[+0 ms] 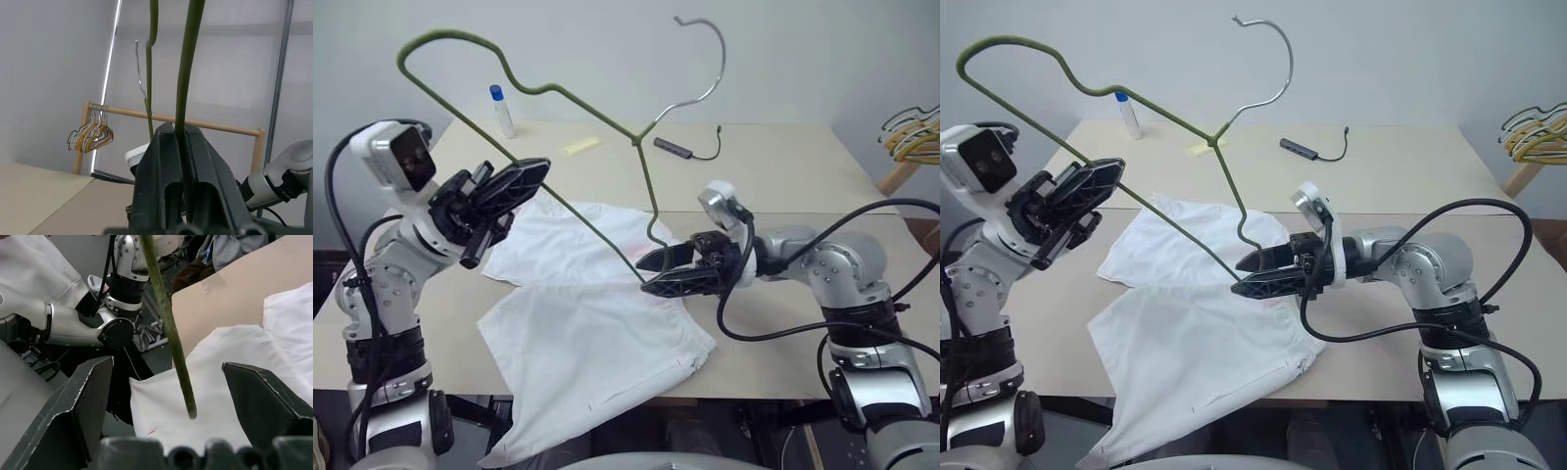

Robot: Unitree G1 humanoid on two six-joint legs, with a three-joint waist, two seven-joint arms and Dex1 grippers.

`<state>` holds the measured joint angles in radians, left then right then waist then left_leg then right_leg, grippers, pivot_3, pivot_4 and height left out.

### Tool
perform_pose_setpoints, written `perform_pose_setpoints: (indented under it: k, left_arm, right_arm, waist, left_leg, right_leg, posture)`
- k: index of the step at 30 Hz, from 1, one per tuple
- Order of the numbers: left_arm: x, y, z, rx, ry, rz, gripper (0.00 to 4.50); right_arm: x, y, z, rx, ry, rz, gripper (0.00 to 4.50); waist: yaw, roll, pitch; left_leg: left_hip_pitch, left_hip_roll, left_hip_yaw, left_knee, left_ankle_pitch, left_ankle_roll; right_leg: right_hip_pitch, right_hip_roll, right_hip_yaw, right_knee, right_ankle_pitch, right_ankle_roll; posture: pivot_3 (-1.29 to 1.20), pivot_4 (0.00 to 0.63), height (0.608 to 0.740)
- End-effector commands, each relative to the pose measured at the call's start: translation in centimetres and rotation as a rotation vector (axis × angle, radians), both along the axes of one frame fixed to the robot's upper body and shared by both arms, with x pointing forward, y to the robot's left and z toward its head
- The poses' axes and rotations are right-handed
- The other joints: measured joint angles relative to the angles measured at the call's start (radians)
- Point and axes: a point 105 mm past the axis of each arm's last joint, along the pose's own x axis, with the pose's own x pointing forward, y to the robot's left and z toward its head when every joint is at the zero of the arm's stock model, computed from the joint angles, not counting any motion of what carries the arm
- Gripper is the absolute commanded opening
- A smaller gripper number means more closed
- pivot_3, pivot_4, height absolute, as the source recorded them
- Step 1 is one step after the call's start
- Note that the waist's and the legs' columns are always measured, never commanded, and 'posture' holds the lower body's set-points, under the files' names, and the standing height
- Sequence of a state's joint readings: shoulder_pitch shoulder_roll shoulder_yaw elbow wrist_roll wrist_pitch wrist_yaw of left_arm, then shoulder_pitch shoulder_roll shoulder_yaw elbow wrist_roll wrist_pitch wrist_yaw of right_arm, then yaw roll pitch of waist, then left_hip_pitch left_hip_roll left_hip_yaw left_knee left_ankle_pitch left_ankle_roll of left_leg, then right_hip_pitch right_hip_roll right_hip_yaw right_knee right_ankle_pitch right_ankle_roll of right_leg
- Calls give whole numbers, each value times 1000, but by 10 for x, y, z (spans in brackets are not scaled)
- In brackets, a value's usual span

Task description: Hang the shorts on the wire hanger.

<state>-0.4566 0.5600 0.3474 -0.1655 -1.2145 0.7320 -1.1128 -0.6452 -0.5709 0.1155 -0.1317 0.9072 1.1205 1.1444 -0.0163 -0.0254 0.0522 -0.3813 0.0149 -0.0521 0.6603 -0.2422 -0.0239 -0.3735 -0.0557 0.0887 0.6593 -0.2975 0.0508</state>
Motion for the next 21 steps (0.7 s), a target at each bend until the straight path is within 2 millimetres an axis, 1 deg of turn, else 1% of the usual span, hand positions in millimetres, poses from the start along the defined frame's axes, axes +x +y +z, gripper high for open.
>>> perform_pose_setpoints:
  k: [1, 5, 6, 9, 10, 13, 15, 16, 18, 19, 21]
  left_arm:
    - [-4, -3, 5, 5, -50, -7, 0]
    - [-4, -3, 3, 10, -52, -1, 0]
    - [-3, -2, 3, 7, -52, 6, 0]
    - [-2, 0, 3, -3, -57, 6, 0]
    - [-2, -1, 3, -2, -58, 7, 0]
    - [-1, -2, 0, 1, -53, 17, 0]
    - [4, -2, -5, 9, -30, 44, 544]
    - [6, -3, -8, 24, -21, 59, 698]
    - [11, -4, -15, 68, 0, 92, 1352]
    - [15, -5, -20, 105, 21, 119, 1554]
    - [21, -8, -33, 197, 53, 161, 2254]
  right_arm:
    - [-4, 3, 10, 11, -46, 28, 2997]
    - [-3, 1, 12, 13, -56, 23, 1599]
    - [-2, 1, 12, 8, -62, 20, 1369]
    - [-2, 0, 10, -2, -70, 16, 318]
    - [-2, 0, 10, -3, -70, 13, 55]
    - [-1, 0, 10, -2, -76, 6, 55]
    - [0, 1, 10, -1, -77, -2, 0]
    - [0, 1, 10, 1, -77, -4, 0]
    - [0, 1, 10, 8, -78, -10, 0]
    - [0, 0, 11, 13, -79, -17, 0]
    - [1, -2, 13, 31, -83, -38, 0]
  waist:
    - [-1, 0, 0]
    - [-2, 0, 0]
    - [-2, 0, 0]
    - [-1, 0, 0]
    - [-2, 0, 0]
    - [-1, 0, 0]
    - [-1, 0, 0]
    - [-1, 0, 0]
    - [-2, 0, 0]
    - [-1, 0, 0]
    - [-1, 0, 0]
  left_leg:
    - [0, 0, 0, 0, 0, 0]
    - [0, 0, 0, 0, 0, 0]
    - [0, 0, 0, 0, 0, 0]
    - [0, 0, 0, 0, 0, 0]
    - [0, 0, 0, 0, 0, 0]
    - [0, 0, 0, 0, 0, 0]
    - [0, 0, 0, 0, 0, 0]
    - [0, 0, 0, 0, 0, 0]
    - [0, 0, 0, 0, 0, 0]
    - [0, 0, 0, 0, 0, 0]
    - [0, 0, 0, 0, 0, 0]
  right_leg:
    - [0, 0, 0, 0, 0, 0]
    - [0, 0, 0, 0, 0, 0]
    - [0, 0, 0, 0, 0, 0]
    - [0, 0, 0, 0, 0, 0]
    - [0, 0, 0, 0, 0, 0]
    - [0, 0, 0, 0, 0, 0]
    - [0, 0, 0, 0, 0, 0]
    - [0, 0, 0, 0, 0, 0]
    - [0, 0, 0, 0, 0, 0]
    - [0, 0, 0, 0, 0, 0]
    - [0, 0, 0, 0, 0, 0]
  posture:
    - [22, 0, 740]
    - [22, 0, 740]
    - [23, 0, 740]
    - [22, 0, 740]
    - [22, 0, 740]
    - [22, 0, 740]
    - [21, 0, 740]
    - [21, 0, 740]
    - [19, 0, 740]
    - [19, 0, 740]
    - [19, 0, 740]
